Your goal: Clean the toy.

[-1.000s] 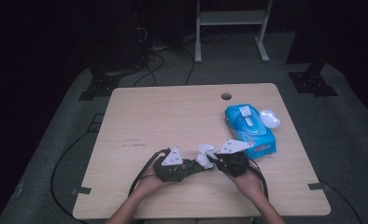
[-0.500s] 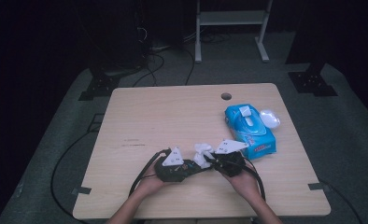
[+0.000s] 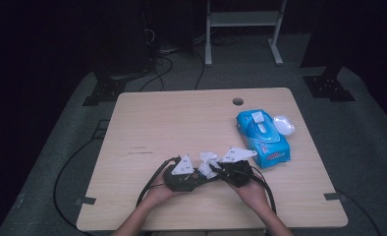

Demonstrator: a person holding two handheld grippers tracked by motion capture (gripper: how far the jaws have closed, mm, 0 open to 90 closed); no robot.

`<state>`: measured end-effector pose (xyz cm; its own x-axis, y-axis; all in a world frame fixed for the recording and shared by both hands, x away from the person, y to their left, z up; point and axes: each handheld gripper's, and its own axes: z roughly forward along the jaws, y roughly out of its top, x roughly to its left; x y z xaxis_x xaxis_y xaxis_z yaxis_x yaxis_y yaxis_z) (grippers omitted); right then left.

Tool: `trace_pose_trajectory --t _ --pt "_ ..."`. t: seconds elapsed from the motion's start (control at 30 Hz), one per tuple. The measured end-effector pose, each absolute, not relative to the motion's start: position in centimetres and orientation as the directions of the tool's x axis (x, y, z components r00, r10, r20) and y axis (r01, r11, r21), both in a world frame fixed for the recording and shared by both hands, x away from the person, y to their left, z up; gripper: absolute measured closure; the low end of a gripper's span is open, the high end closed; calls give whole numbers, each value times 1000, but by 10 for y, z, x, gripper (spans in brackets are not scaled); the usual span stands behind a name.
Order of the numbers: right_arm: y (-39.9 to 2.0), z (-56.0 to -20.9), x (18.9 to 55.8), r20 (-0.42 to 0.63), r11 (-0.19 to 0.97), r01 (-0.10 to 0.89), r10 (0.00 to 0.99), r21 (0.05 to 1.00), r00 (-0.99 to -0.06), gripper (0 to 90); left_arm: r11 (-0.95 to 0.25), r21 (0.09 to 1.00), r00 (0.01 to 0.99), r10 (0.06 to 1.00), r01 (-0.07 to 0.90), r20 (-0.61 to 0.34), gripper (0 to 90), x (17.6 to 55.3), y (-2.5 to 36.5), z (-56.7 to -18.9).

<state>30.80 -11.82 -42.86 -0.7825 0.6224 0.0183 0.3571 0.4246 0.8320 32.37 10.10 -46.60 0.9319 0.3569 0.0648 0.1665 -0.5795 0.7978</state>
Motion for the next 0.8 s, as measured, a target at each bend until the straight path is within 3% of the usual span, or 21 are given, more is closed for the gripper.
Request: trace_pose_trajectory --t 0.07,0.17,0.43,0.57,0.6,0.8 --pt "-106 -431 305 61 414 356 576 838 -815 843 -584 795 932 356 165 68 588 324 101 -466" --pt "-98 -431 302 43 427 330 557 842 -829 842 -591 791 934 349 157 76 580 323 103 -465" --pt "-124 -427 309 -7 430 359 650 828 -760 844 -589 793 934 350 155 78 591 323 104 -463" --pt "-106 -430 302 39 421 340 579 841 -814 842 -589 793 933 352 156 77 591 323 102 -463" --pt "-93 -430 297 9 442 302 553 845 -833 842 -590 792 933 351 156 78 591 322 103 -463" --pt "-102 -428 300 -25 466 305 577 831 -816 843 -592 790 934 350 162 71 625 323 106 -461"
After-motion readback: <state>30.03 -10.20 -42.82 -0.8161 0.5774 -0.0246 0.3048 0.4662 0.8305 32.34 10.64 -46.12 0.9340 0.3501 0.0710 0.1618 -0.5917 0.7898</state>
